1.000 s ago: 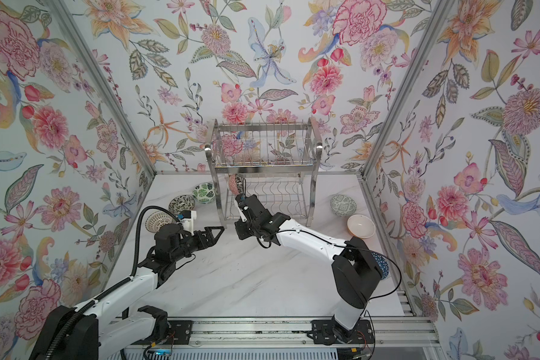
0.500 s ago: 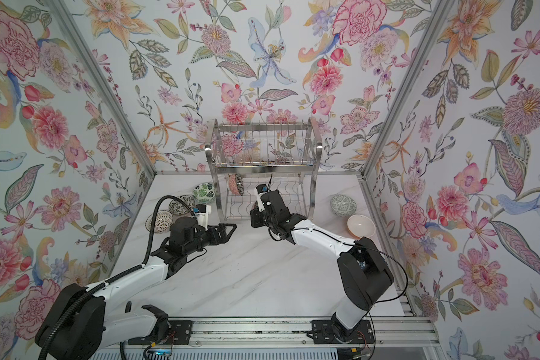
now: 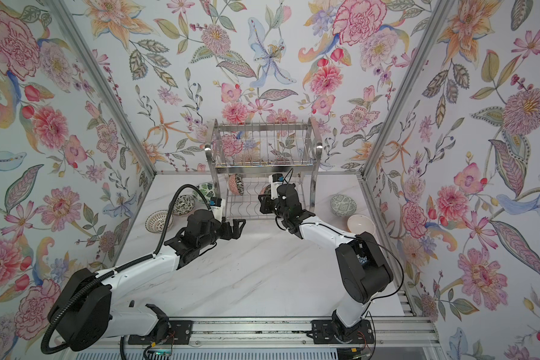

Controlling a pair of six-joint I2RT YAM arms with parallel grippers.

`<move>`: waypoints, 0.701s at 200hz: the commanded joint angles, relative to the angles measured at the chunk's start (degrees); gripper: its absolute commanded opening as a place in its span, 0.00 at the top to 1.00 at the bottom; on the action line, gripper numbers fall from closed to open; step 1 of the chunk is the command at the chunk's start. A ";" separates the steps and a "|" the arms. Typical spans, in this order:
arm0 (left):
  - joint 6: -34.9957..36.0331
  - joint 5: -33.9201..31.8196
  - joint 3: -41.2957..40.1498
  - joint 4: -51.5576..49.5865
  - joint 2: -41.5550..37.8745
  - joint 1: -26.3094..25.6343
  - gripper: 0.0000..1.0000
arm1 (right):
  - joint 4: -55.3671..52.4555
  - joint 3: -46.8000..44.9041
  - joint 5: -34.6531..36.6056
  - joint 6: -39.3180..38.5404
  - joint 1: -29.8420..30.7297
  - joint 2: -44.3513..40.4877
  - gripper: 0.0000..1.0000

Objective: Load bowls into a dish rack
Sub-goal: Place the bowl in the dish rack.

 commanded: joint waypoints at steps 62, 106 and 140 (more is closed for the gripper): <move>13.13 -17.00 4.11 -6.37 0.45 -1.89 0.01 | 13.95 2.71 -5.33 5.07 -1.54 7.83 1.00; 16.52 -18.40 4.11 -4.99 0.40 -2.29 0.01 | 16.79 5.51 -6.67 7.96 -2.12 11.70 1.00; 20.12 -18.24 3.59 -2.09 -0.51 -2.45 0.01 | 18.98 7.91 -7.23 10.30 -2.17 14.68 1.00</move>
